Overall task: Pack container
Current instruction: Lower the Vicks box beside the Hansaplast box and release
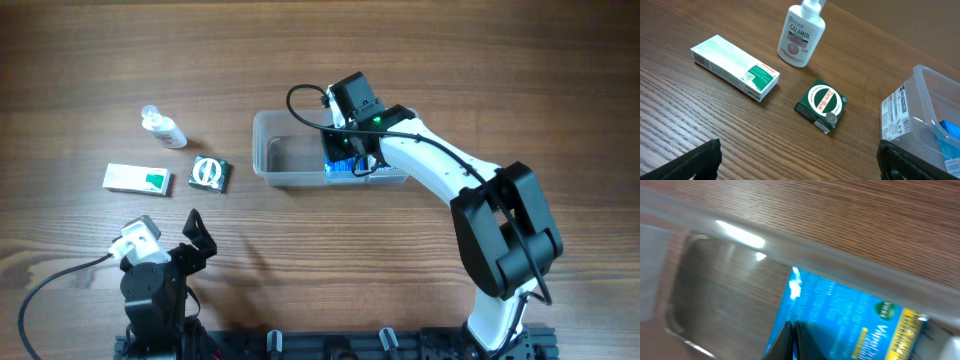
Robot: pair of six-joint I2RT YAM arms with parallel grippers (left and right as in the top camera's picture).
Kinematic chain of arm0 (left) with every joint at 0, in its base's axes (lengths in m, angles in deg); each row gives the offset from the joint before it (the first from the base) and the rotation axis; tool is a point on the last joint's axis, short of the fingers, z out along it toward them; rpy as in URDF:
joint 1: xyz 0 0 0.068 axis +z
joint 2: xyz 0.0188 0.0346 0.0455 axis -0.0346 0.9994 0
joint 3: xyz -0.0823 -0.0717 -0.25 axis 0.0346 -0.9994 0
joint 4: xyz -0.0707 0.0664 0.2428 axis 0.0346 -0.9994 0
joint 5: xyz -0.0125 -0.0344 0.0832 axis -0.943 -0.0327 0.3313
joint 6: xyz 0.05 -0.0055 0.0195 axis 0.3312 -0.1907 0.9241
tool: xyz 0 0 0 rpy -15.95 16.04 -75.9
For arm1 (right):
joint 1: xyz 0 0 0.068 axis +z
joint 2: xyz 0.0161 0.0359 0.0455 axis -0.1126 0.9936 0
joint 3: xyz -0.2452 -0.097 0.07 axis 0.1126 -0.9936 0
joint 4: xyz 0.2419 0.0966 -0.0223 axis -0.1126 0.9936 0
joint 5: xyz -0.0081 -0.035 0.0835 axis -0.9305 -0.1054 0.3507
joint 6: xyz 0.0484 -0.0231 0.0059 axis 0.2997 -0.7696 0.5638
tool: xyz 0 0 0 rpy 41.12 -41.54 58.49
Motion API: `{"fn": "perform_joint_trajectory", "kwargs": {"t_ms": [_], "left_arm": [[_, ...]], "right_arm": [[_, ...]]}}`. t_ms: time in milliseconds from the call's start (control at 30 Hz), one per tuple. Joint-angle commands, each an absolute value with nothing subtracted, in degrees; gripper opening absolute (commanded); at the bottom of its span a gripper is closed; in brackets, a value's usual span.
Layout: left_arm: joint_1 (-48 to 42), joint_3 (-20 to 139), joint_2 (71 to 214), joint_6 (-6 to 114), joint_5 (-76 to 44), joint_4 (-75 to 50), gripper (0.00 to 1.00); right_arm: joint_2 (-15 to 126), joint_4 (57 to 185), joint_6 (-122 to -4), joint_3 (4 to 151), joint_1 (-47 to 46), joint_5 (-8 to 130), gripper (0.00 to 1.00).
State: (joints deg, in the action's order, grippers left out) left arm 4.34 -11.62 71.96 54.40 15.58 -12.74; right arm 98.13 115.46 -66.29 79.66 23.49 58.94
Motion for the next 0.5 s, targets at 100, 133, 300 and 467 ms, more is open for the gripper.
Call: {"fn": "perform_joint_trajectory", "kwargs": {"t_ms": [100, 133, 300, 467], "left_arm": [[4.7, -11.8, 71.4, 54.8, 15.3, -12.5, 1.0], [4.7, -11.8, 71.4, 54.8, 15.3, -12.5, 1.0], [4.7, -11.8, 71.4, 54.8, 15.3, -12.5, 1.0], [4.7, -11.8, 71.4, 54.8, 15.3, -12.5, 1.0]], "right_arm": [[98.7, 113.6, -68.1, 79.6, 23.9, 66.6, 0.04], [98.5, 112.4, -68.1, 79.6, 23.9, 69.8, 0.04], [98.5, 108.5, -68.1, 79.6, 23.9, 76.7, 0.04], [100.2, 110.4, -68.1, 79.6, 23.9, 69.0, 0.04]]}}
